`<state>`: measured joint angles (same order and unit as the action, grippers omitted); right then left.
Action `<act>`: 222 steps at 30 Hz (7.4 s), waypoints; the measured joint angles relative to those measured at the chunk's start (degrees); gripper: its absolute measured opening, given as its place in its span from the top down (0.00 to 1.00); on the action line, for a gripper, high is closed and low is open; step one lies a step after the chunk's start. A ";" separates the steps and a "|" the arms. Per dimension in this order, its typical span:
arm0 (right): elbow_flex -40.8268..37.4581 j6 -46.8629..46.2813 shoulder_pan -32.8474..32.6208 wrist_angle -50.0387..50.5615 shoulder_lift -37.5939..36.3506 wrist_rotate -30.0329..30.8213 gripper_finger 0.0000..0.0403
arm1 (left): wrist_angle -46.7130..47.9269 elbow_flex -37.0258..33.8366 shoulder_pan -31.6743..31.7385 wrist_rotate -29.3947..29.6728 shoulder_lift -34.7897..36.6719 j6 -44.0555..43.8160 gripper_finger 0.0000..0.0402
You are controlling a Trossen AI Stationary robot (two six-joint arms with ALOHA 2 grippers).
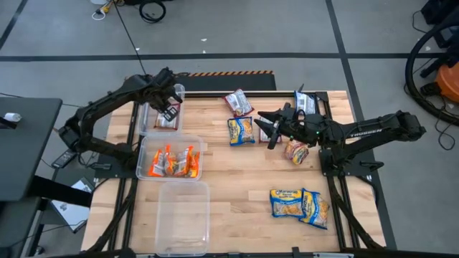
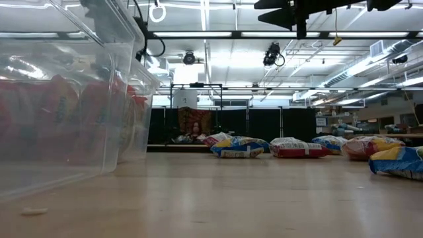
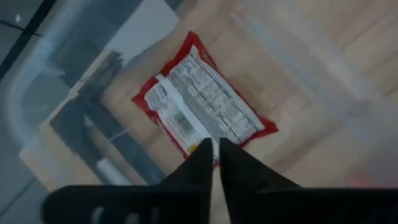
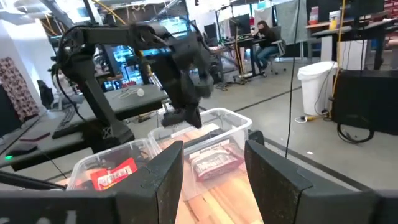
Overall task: Sort Maruchan noodles
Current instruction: Adjust the red noodle pack in the top transparent bin
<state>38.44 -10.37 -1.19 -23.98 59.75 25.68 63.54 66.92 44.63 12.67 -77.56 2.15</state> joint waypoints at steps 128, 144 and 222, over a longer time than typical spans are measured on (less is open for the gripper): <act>28.76 34.54 -0.81 -1.80 19.64 -25.91 0.29 | -40.22 19.42 -23.68 -72.47 9.42 -16.91 1.00; 28.63 33.09 -0.60 -12.01 28.69 -26.63 0.34 | -45.50 19.42 -24.47 -73.67 9.31 -25.85 1.00; 28.70 10.38 -0.11 -26.35 29.09 -17.69 0.68 | -43.38 18.90 -11.63 -58.30 15.49 -9.68 0.27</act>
<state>67.13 0.00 -1.30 -50.33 88.84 7.99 20.16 85.82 33.00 -45.64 -62.07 -7.53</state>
